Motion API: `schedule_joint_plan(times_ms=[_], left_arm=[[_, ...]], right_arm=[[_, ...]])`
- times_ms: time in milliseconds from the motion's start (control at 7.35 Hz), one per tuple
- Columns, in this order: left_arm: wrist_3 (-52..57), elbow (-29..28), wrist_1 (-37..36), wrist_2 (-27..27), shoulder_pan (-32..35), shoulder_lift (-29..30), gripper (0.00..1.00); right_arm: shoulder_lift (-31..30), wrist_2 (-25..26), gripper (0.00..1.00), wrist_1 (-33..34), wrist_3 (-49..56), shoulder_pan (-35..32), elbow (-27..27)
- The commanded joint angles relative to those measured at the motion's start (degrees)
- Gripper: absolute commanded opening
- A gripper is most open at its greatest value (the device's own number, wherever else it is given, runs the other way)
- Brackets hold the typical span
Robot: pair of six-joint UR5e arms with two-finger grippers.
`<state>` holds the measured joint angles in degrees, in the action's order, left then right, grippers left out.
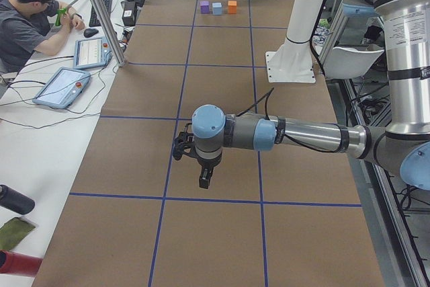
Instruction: Place blue block between orange and purple blocks
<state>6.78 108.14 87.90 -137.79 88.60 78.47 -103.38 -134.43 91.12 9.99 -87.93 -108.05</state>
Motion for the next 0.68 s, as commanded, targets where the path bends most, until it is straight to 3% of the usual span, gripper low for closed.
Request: schedule_joint_plan(times_ms=[0,544], left_arm=[[-0.02,-0.03,-0.01,0.5,0.08,0.1,1.0],[-1.51,-0.03,-0.1,0.59,0.25,0.1,1.0]], right_arm=[[-0.07,-0.04,1.0,0.03,-0.05,-0.05,-0.06],[-0.07,-0.04,1.0,0.03,-1.29,-0.05,-0.5]])
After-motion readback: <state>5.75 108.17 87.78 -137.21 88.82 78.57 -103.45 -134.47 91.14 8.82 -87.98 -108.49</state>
